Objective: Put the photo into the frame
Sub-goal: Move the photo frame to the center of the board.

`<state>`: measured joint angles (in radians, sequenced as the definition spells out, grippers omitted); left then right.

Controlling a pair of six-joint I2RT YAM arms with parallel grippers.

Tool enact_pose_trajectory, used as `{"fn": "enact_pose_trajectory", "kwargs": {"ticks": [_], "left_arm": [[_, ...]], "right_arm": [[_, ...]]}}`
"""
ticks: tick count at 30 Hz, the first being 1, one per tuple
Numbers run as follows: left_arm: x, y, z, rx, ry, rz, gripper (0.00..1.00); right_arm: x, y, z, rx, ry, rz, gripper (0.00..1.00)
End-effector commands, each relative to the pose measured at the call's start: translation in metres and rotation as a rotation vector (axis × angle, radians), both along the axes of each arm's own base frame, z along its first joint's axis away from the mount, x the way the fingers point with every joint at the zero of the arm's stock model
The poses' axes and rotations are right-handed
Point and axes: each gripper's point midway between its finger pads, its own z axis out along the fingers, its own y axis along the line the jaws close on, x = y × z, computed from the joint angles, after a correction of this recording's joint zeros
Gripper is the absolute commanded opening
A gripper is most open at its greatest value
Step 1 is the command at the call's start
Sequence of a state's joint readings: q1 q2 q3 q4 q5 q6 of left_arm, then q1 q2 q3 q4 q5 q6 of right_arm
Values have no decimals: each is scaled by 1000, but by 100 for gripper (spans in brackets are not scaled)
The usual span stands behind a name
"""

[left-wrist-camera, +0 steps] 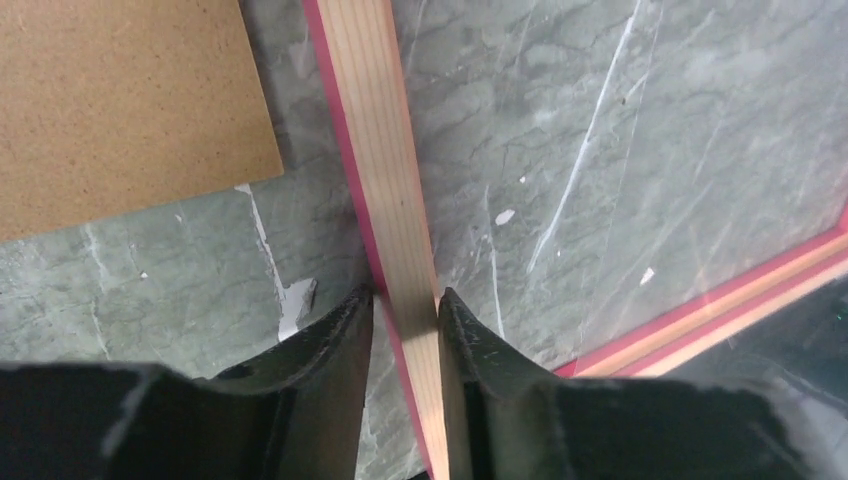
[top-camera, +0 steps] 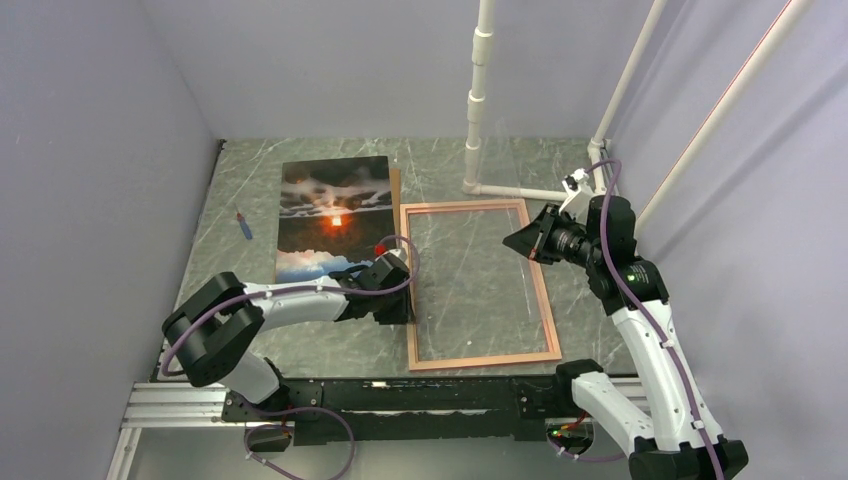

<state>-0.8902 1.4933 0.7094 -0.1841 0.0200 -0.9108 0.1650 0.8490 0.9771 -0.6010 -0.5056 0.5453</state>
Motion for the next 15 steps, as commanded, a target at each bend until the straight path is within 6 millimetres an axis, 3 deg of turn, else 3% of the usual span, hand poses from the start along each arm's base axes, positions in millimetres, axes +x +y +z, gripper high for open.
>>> {"fn": "enact_pose_trajectory", "kwargs": {"ticks": [1, 5, 11, 15], "left_arm": [[1, 11, -8, 120, 14, 23, 32], [-2, 21, -8, 162, 6, 44, 17], [-3, 24, -10, 169, 0, 32, 17], [-7, 14, -9, 142, 19, 9, 19]], "right_arm": [[-1, -1, 9, -3, -35, 5, 0], [-1, 0, 8, 0, -27, 8, 0], [-1, 2, 6, 11, -25, 16, 0], [-1, 2, 6, 10, -23, 18, 0]]}}
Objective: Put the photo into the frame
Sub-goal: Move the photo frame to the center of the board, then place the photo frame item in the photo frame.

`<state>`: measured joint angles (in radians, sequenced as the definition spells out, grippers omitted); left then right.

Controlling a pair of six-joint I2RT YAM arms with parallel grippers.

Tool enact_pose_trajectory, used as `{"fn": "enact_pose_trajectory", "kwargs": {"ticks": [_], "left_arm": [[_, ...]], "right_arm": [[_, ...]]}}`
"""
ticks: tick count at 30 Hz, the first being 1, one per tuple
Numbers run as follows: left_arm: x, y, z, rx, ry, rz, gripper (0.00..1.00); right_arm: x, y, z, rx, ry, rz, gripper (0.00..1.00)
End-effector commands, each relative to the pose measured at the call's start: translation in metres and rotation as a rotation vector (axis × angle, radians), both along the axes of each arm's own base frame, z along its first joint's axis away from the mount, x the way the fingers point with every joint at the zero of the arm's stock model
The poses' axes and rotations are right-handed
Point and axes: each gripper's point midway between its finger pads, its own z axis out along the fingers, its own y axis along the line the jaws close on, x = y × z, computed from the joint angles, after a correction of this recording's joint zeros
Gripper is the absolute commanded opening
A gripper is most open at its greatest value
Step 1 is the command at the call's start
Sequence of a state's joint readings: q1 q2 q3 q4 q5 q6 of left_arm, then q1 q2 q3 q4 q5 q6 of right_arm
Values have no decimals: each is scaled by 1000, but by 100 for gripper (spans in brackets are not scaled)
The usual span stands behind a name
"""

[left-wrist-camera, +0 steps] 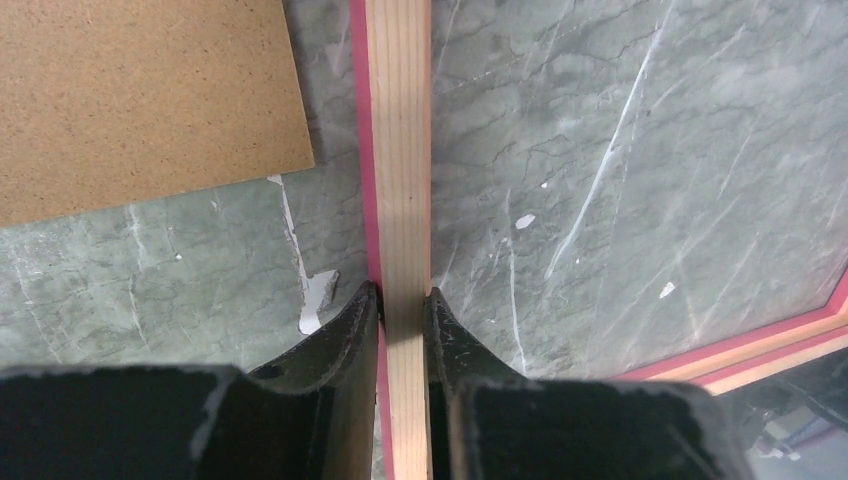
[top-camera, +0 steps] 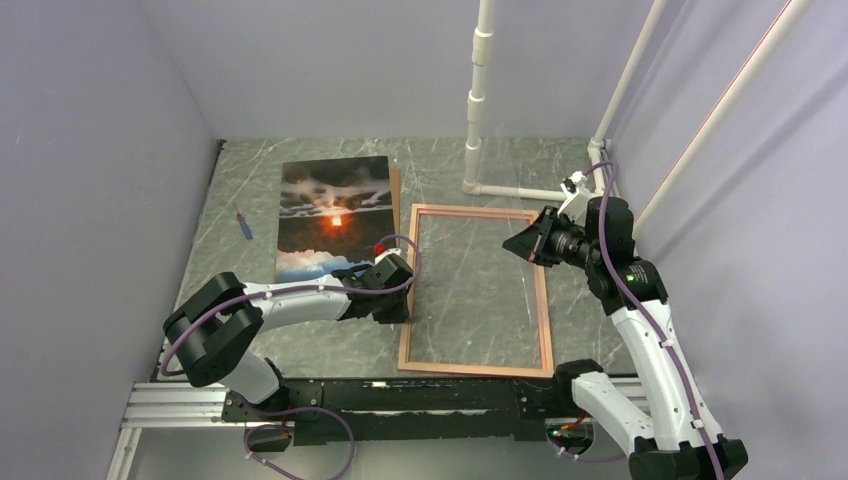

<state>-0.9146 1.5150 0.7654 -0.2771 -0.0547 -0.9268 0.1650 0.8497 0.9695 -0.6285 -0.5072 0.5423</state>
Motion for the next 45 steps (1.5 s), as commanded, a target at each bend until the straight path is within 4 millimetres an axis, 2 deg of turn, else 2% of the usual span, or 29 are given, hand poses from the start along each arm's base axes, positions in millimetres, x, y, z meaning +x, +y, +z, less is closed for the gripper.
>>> {"fn": "enact_pose_trajectory", "kwargs": {"ticks": [1, 3, 6, 12, 14, 18, 20, 24, 26, 33, 39, 45], "left_arm": [[-10, 8, -8, 53, 34, -7, 18], [-14, 7, -7, 32, 54, 23, 14], [-19, 11, -8, 7, 80, 86, 0], [-26, 11, -8, -38, 102, 126, 0], [-25, 10, -7, -28, 105, 119, 3], [-25, 1, -7, -45, 114, 97, 14], [-24, -3, -5, -67, 104, 90, 27], [-26, -6, 5, -120, 94, 80, 60], [-26, -4, 9, -133, 79, 86, 65], [-26, 9, 18, -171, 35, 86, 62], [-25, 17, 9, -161, 24, 82, 57], [-22, 26, 1, -67, 30, 73, 50]], "right_arm": [[3, 3, 14, 17, -59, 14, 0], [3, 3, 14, 19, -59, 13, 0], [3, 4, 14, 29, -59, 14, 0], [4, 7, 11, 52, -48, 25, 0], [4, 8, 10, 56, -48, 27, 0], [4, 9, 12, 63, -48, 30, 0], [4, 9, 13, 62, -51, 30, 0], [4, 9, 16, 64, -54, 30, 0], [5, 10, 17, 66, -51, 33, 0], [5, 14, 23, 91, -56, 52, 0], [4, 18, 28, 125, -55, 68, 0], [5, 20, 26, 147, -46, 64, 0]]}}
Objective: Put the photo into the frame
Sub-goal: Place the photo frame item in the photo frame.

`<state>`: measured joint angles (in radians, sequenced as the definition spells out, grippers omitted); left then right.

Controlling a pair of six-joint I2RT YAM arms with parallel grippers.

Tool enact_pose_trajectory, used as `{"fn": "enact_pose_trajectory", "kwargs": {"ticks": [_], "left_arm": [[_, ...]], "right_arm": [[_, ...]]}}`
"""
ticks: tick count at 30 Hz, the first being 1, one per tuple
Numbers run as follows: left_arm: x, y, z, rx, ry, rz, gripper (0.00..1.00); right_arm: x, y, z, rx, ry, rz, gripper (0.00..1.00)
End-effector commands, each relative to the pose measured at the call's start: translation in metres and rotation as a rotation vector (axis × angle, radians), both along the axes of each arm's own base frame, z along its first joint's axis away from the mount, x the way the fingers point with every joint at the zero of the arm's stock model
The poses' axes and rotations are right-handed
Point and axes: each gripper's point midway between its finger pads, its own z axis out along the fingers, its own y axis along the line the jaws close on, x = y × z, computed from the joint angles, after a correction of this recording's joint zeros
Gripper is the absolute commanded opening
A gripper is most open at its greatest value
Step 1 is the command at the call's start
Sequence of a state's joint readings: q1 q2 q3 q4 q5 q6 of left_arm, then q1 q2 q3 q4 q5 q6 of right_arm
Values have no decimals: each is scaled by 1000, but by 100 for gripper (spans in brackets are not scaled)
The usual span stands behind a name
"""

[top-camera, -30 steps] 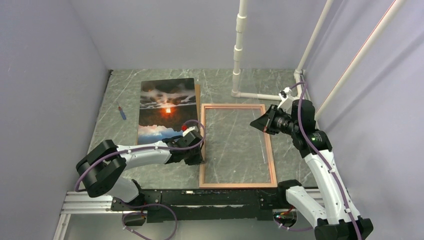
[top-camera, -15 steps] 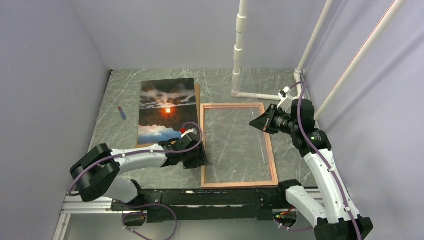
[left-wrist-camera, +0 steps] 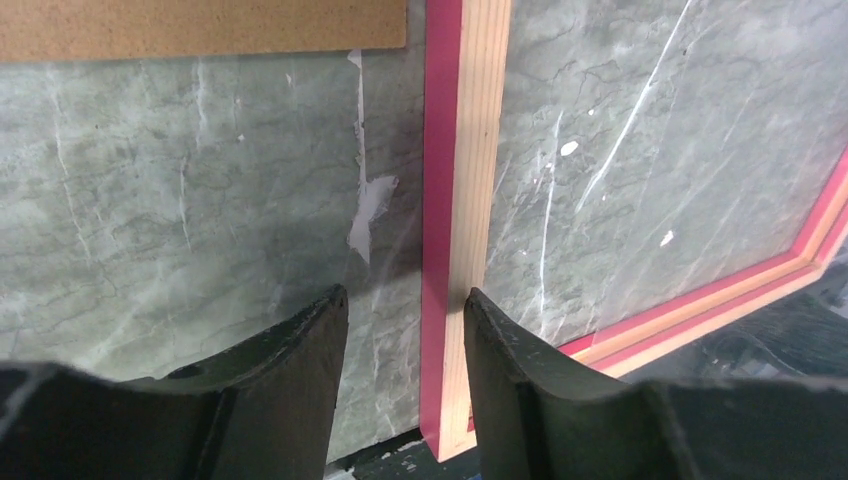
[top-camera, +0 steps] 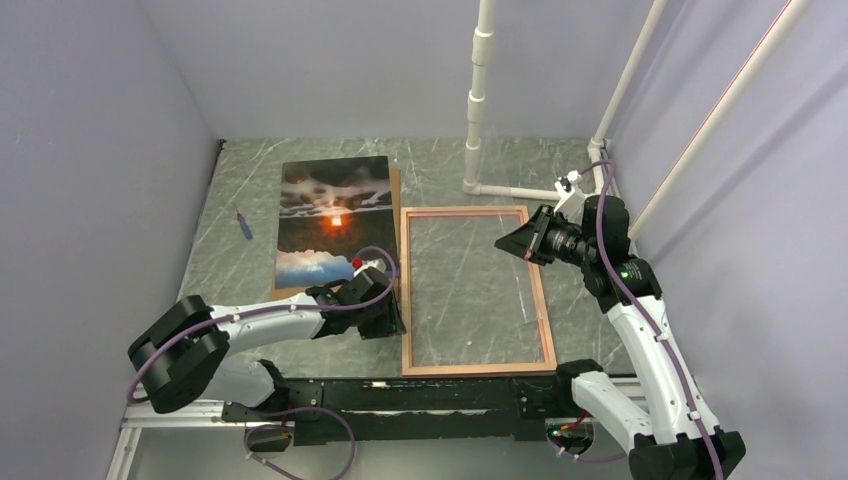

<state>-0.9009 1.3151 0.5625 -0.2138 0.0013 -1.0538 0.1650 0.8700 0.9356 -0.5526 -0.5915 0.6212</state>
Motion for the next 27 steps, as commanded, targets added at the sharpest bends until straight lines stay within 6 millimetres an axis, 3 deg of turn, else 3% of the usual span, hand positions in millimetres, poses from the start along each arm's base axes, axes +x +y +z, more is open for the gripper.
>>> {"fn": "enact_pose_trajectory", "kwargs": {"ticks": [1, 11, 27], "left_arm": [[7, 5, -3, 69, -21, -17, 49], [6, 16, -12, 136, -3, 2, 33], [5, 19, -18, 169, 17, 1, 25]], "right_arm": [[5, 6, 24, 55, -78, 15, 0], [6, 7, 4, 73, -26, 1, 0], [13, 12, -28, 97, 37, 7, 0]]}}
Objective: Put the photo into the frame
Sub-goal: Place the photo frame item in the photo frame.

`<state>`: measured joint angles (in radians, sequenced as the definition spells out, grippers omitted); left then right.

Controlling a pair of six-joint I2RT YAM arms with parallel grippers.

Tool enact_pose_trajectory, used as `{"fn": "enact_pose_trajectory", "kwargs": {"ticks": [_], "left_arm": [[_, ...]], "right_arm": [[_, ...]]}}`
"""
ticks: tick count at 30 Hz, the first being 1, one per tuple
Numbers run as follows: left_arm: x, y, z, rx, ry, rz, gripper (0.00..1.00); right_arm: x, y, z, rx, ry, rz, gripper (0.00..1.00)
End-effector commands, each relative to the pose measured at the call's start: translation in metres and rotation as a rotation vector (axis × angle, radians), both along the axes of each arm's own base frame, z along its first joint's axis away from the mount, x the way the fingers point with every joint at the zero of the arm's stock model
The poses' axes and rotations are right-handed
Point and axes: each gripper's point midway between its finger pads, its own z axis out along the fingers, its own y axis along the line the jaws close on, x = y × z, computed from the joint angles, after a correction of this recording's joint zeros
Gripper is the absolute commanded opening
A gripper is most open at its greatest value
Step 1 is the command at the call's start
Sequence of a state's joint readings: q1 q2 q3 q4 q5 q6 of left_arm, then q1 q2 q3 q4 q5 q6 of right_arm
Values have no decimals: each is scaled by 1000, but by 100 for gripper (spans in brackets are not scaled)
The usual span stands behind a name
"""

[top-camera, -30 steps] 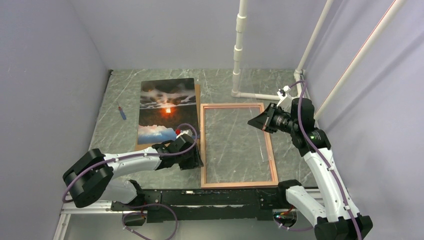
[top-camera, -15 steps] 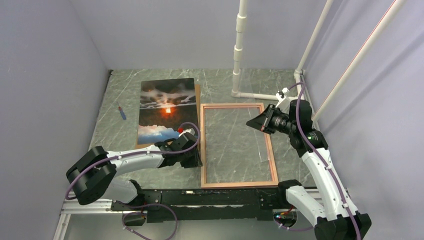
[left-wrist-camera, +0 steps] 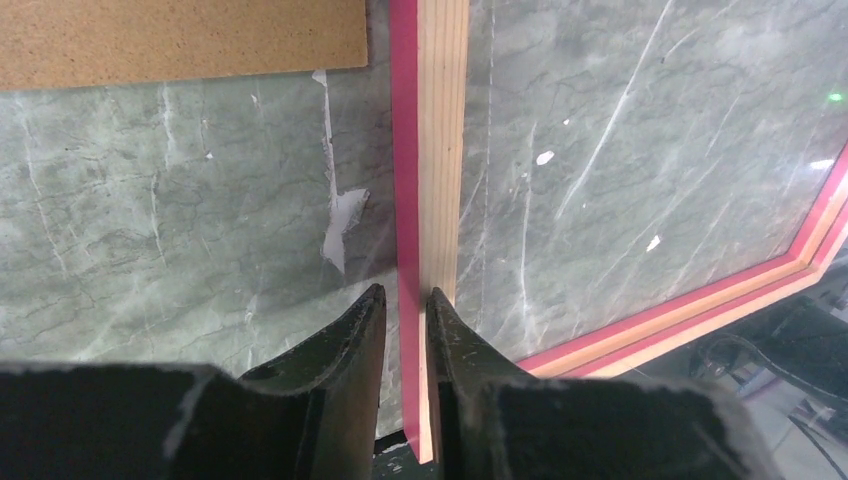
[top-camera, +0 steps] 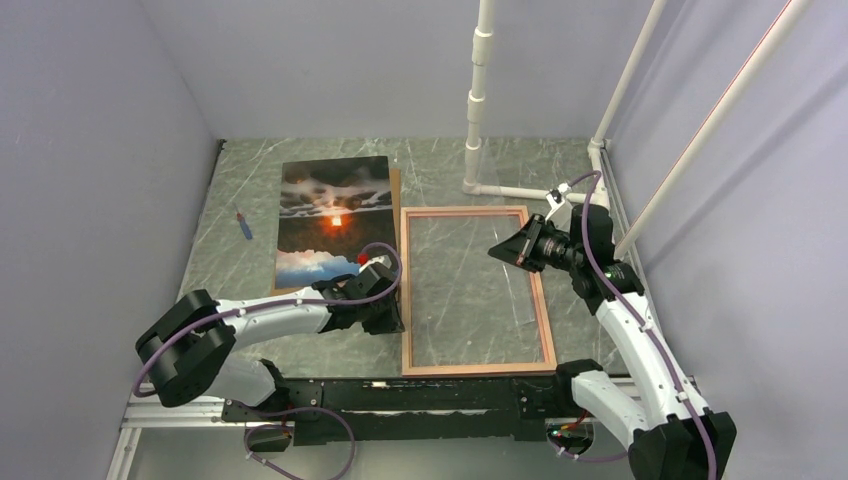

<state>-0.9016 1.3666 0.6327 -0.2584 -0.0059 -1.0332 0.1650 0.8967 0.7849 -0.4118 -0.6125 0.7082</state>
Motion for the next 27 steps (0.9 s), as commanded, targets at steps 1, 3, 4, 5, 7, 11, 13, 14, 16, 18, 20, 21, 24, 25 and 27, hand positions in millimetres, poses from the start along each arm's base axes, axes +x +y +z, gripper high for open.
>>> {"fn": "enact_pose_trajectory", "kwargs": {"ticks": [1, 3, 4, 5, 7, 11, 13, 14, 16, 18, 20, 21, 24, 25, 27], "left_arm": [[-2, 25, -22, 139, 13, 14, 25], [-2, 26, -22, 142, 14, 16, 25], [-2, 26, -22, 144, 14, 15, 25], [-2, 27, -23, 145, 14, 16, 25], [-2, 27, -23, 145, 15, 16, 25], [-2, 27, -24, 150, 18, 14, 24], [-2, 27, -24, 151, 19, 14, 24], [-2, 27, -25, 151, 19, 17, 24], [-2, 28, -25, 157, 18, 22, 24], [-2, 29, -25, 162, 18, 23, 24], [-2, 29, -24, 163, 17, 24, 24], [-2, 30, -24, 164, 18, 25, 24], [-2, 29, -26, 163, 19, 25, 24], [-2, 29, -26, 164, 21, 25, 24], [-2, 29, -27, 166, 24, 23, 23]], "right_arm": [[6, 6, 11, 39, -55, 21, 0], [6, 5, 9, 37, -51, 19, 0], [6, 5, 9, 37, -51, 17, 0], [6, 4, 9, 35, -52, 13, 0], [6, 3, 11, 32, -59, 4, 0], [5, 1, 13, 22, -71, -7, 0], [4, -1, 13, 18, -72, -17, 0], [4, -2, 13, 17, -74, -25, 0], [4, -1, 13, 27, -76, -27, 0], [2, 0, 12, 40, -71, -21, 0], [1, 0, 9, 36, -63, -23, 0], [1, 0, 8, 33, -61, -23, 0], [-1, 0, 3, 35, -54, -19, 0], [-2, 0, 1, 37, -46, -16, 0], [-3, 1, -3, 38, -31, -15, 0]]}}
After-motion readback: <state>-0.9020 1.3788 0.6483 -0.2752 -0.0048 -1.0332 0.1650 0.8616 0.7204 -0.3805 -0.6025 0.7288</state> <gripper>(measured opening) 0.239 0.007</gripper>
